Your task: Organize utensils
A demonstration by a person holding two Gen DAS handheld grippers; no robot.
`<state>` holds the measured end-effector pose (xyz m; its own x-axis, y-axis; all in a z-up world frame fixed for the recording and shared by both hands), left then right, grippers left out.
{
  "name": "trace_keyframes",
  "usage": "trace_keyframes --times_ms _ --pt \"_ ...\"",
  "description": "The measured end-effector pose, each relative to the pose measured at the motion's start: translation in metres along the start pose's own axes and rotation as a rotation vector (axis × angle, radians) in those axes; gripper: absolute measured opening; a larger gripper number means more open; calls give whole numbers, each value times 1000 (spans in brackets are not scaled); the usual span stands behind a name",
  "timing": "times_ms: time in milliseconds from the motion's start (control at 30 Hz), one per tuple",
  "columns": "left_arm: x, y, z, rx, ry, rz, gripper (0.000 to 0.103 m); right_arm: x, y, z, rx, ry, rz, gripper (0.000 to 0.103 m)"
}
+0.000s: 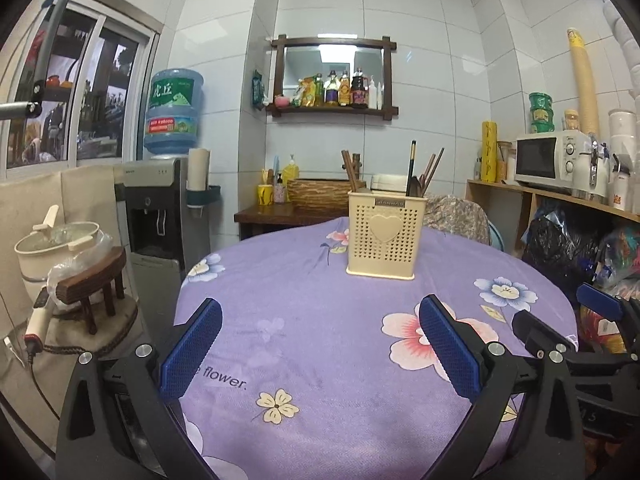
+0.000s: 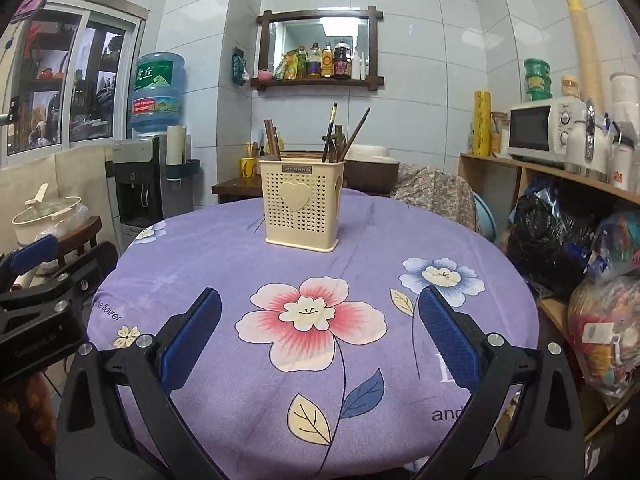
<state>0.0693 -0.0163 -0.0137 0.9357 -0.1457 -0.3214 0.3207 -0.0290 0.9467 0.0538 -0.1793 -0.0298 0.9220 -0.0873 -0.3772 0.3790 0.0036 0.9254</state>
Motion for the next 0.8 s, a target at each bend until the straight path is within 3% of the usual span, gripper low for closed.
trace_keyframes --times_ms 133,800 --pt "-6 1 0 -6 -21 21 97 -4 2 0 -11 -1 9 97" --pt "-11 1 -13 -36 20 15 97 -5 4 1 -14 -20 -12 97"
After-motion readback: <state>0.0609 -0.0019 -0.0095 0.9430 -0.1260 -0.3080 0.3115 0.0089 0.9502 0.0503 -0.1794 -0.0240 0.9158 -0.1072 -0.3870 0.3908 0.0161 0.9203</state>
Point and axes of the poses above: each gripper's, at about its wrist camera, not at the fingertips, and x roughly the way its jaws point, z to its right, y to its top, the point moved 6 cm from there along x, roughly the way its jaws point, and after that the axes turned 7 degrees about -z, right-handed, at the moved point
